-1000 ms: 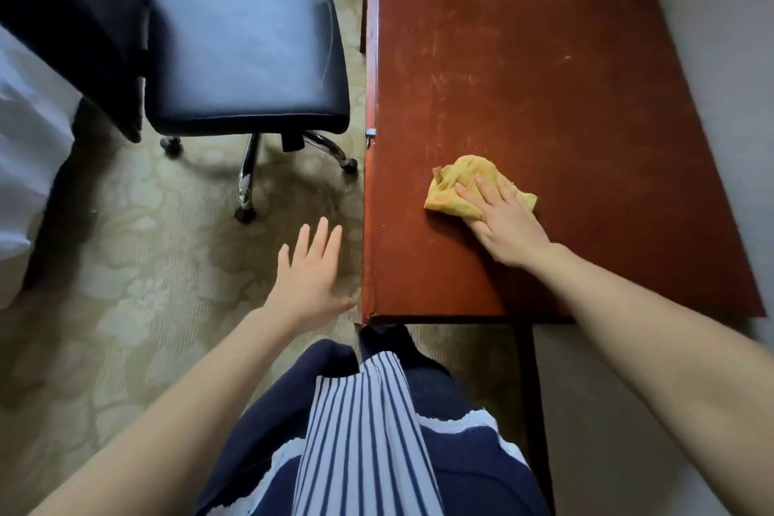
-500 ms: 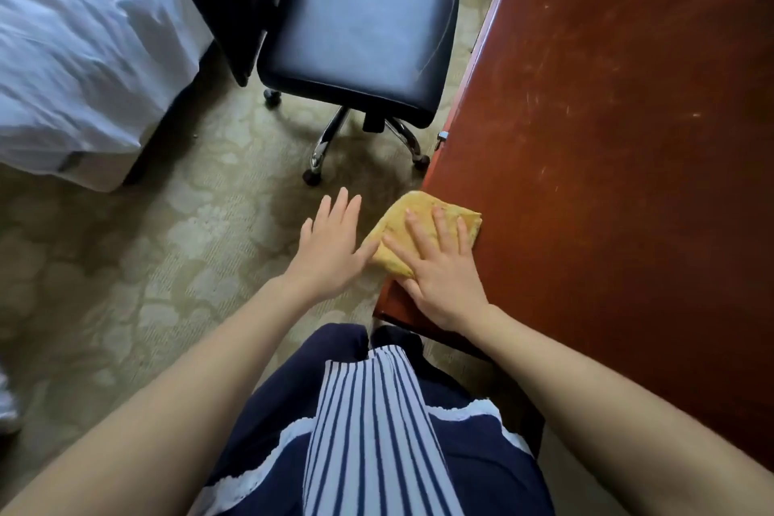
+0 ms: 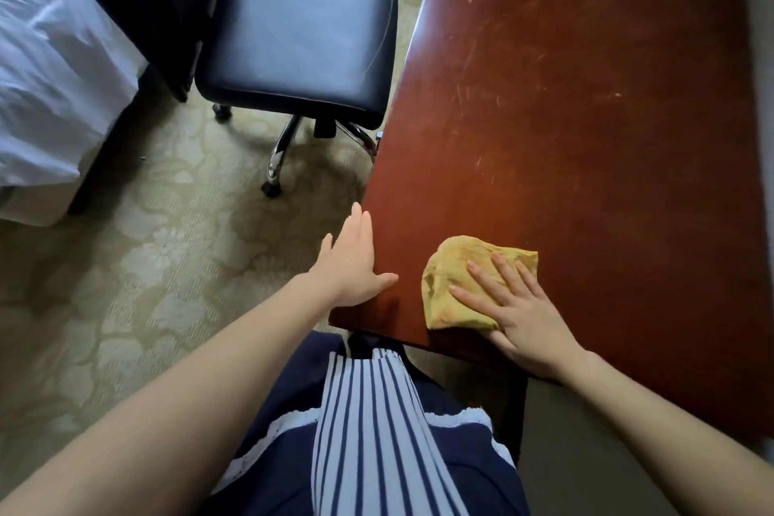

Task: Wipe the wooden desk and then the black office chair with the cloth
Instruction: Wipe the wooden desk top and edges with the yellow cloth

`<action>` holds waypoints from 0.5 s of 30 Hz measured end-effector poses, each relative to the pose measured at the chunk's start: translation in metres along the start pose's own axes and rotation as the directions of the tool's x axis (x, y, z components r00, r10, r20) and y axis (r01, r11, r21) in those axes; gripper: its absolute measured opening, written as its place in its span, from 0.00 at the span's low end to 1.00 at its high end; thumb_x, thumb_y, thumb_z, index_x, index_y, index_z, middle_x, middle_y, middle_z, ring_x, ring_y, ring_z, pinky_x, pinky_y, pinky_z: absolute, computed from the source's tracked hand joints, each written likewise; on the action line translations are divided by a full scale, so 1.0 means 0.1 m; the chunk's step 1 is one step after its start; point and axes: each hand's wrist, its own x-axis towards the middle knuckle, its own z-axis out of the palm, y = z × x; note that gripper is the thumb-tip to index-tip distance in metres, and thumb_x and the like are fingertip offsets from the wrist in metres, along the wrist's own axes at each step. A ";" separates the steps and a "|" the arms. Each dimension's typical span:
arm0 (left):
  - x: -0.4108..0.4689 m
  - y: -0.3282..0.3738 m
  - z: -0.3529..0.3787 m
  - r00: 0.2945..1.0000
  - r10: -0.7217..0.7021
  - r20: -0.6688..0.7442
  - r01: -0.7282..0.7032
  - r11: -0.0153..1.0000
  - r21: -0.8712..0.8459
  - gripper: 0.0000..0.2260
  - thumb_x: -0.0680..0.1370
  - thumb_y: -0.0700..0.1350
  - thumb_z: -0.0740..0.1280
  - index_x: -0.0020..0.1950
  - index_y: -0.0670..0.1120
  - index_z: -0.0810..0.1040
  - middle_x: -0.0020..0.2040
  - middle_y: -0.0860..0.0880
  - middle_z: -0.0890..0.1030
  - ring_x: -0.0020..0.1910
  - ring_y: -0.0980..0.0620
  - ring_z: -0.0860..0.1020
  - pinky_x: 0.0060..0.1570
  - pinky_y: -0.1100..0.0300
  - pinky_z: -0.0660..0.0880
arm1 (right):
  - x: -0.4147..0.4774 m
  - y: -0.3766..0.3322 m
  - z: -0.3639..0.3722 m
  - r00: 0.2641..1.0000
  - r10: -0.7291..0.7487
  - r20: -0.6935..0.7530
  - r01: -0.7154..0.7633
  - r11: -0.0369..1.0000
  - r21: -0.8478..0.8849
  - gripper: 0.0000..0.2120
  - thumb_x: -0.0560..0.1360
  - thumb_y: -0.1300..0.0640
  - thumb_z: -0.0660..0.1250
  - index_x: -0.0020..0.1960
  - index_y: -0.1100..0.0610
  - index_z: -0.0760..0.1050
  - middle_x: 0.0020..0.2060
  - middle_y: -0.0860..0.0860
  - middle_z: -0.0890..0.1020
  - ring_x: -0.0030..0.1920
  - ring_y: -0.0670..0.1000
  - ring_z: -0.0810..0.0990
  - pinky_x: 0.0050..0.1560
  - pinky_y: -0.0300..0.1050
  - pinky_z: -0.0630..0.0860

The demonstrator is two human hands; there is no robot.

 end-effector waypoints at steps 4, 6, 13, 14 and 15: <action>0.03 0.00 0.01 1.000 -0.019 0.009 0.018 0.988 0.153 0.43 0.77 0.61 0.60 0.76 0.41 0.36 0.77 0.45 0.35 0.77 0.48 0.43 0.73 0.45 0.44 | 0.07 0.36 -0.04 0.983 0.179 0.050 -0.183 0.979 0.092 0.24 0.78 0.39 0.45 0.74 0.38 0.49 0.75 0.45 0.53 0.76 0.54 0.46 0.73 0.48 0.38; 0.05 -0.01 -0.02 0.999 -0.038 0.021 0.032 0.971 0.237 0.42 0.77 0.64 0.56 0.76 0.42 0.36 0.77 0.46 0.35 0.77 0.46 0.42 0.73 0.43 0.44 | 0.23 0.48 -0.02 0.963 0.269 0.029 -0.270 0.953 0.135 0.24 0.80 0.41 0.48 0.73 0.35 0.43 0.76 0.43 0.48 0.75 0.50 0.39 0.72 0.47 0.33; 0.03 -0.02 -0.11 0.994 -0.046 0.097 0.003 0.918 0.396 0.55 0.69 0.66 0.68 0.75 0.43 0.33 0.76 0.46 0.32 0.77 0.44 0.43 0.72 0.40 0.44 | 1.04 0.08 -0.06 0.782 0.624 0.006 -0.601 0.751 0.273 0.25 0.79 0.39 0.49 0.75 0.36 0.48 0.77 0.47 0.47 0.76 0.58 0.40 0.72 0.59 0.36; 0.02 -0.04 -0.13 0.993 -0.044 0.112 -0.005 0.916 0.401 0.56 0.68 0.63 0.70 0.75 0.44 0.32 0.76 0.47 0.32 0.77 0.45 0.44 0.72 0.40 0.45 | 1.11 -0.04 -0.07 0.781 0.625 0.010 -0.603 0.749 0.274 0.25 0.79 0.39 0.50 0.75 0.36 0.49 0.77 0.47 0.47 0.76 0.59 0.40 0.71 0.60 0.36; 0.02 -0.06 -0.16 0.991 -0.039 0.129 -0.016 0.916 0.401 0.55 0.68 0.61 0.72 0.76 0.44 0.33 0.76 0.47 0.32 0.77 0.45 0.44 0.72 0.40 0.45 | 1.16 -0.17 -0.08 0.801 0.598 0.003 -0.577 0.772 0.267 0.25 0.79 0.39 0.50 0.75 0.36 0.49 0.77 0.48 0.47 0.76 0.59 0.40 0.71 0.61 0.36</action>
